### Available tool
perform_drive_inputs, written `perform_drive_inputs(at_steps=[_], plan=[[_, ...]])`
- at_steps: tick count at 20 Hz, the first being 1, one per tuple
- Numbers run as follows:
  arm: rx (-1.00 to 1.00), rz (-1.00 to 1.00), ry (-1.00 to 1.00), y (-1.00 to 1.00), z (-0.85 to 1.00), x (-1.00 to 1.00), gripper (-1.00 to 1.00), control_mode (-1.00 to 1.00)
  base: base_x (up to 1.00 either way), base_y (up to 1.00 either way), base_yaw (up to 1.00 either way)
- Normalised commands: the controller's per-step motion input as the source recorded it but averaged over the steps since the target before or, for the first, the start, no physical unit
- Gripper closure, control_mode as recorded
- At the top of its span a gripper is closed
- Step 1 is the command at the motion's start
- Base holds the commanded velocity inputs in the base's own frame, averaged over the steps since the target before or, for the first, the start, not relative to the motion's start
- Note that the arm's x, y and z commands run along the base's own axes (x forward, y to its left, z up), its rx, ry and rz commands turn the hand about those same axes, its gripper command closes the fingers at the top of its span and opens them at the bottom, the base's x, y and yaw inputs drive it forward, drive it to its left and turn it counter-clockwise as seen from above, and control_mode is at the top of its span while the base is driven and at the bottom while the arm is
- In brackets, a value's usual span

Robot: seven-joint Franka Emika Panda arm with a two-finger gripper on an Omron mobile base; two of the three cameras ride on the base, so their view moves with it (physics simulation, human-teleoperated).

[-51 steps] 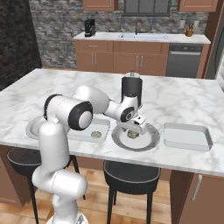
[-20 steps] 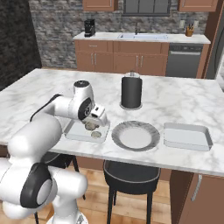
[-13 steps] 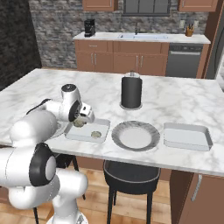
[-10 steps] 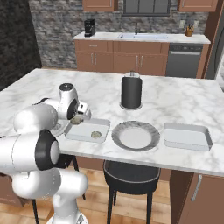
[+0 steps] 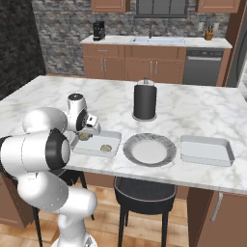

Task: Place two dumplings into each of the tupperware containers and then place the containers in the fridge.

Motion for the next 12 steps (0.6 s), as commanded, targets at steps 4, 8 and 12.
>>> perform_drive_inputs(at_steps=[4, 8, 12], plan=[[-0.03, 0.00, 0.00, 0.00, -0.42, 0.25, 1.00, -1.00, 0.00, 0.00, 0.00], [-0.01, 0.00, 0.00, 0.00, -0.18, 0.24, -1.00, -1.00, 0.00, 0.00, 0.00], [-0.01, 0.00, 0.00, 0.03, -0.02, 0.04, -1.00, -1.00, 0.00, 0.00, 0.00]])
